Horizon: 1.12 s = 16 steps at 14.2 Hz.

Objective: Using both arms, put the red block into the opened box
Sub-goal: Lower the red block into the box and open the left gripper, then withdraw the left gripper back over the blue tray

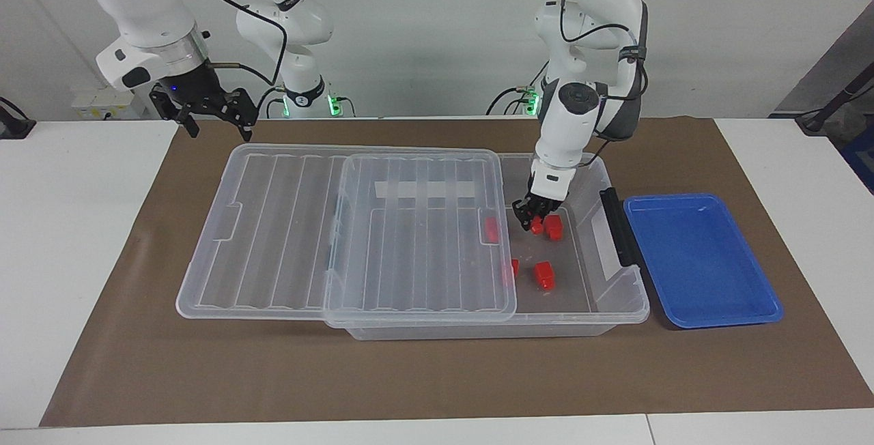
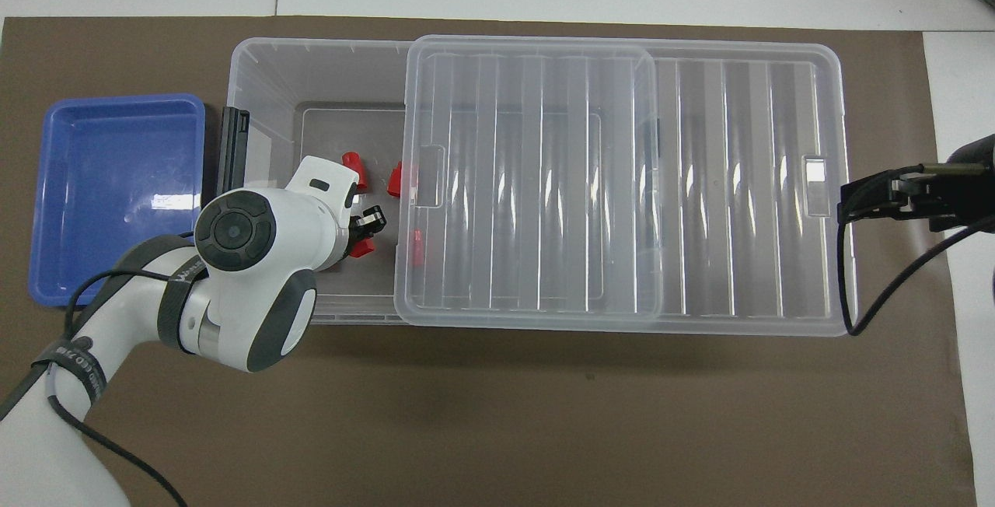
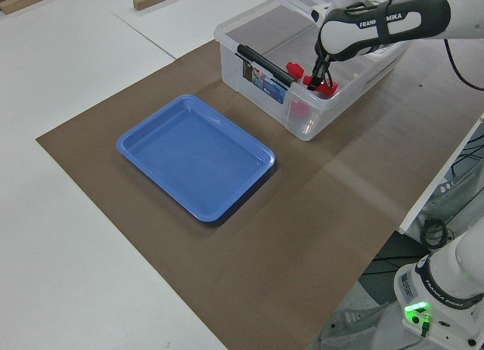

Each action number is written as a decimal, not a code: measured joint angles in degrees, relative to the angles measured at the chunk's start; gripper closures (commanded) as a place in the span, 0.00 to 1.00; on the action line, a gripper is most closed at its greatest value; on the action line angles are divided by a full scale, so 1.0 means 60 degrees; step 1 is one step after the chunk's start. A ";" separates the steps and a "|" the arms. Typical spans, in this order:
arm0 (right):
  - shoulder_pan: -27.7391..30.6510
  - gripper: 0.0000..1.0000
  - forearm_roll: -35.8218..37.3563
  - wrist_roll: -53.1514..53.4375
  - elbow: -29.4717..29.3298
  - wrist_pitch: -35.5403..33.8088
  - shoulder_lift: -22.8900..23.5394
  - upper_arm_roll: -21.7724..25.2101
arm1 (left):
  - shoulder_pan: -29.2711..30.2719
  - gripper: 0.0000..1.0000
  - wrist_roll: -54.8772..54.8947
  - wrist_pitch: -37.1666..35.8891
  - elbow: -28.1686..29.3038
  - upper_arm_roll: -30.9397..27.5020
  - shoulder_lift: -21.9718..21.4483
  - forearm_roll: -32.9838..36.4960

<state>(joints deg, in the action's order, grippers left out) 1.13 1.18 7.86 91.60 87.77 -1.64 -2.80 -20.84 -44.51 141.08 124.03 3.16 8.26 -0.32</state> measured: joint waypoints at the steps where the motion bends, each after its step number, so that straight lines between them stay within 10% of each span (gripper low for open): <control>1: 0.0000 0.00 0.0000 0.0000 0.0001 0.0000 0.0000 0.0000 | 0.0000 1.00 0.0000 0.0193 0.0002 -0.0010 0.0188 0.0130; 7: 0.0002 0.00 0.0000 0.0000 0.0004 0.0000 -0.0002 0.0007 | 0.0012 1.00 -0.0014 0.0782 -0.0005 -0.0060 0.0782 0.0552; 9: 0.0002 0.00 0.0000 0.0000 0.0004 0.0000 -0.0002 0.0013 | 0.0013 0.40 -0.0014 0.0811 -0.0007 -0.0062 0.0784 0.0559; 16: 0.0003 0.00 0.0000 0.0000 0.0004 0.0000 -0.0003 0.0015 | 0.0019 0.21 -0.0016 0.0817 -0.0007 -0.0082 0.0804 0.0564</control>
<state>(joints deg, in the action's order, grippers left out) 1.15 1.18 7.86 91.62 87.77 -1.65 -2.71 -20.73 -44.61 145.98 123.99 2.67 13.09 3.07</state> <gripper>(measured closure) 0.000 0.203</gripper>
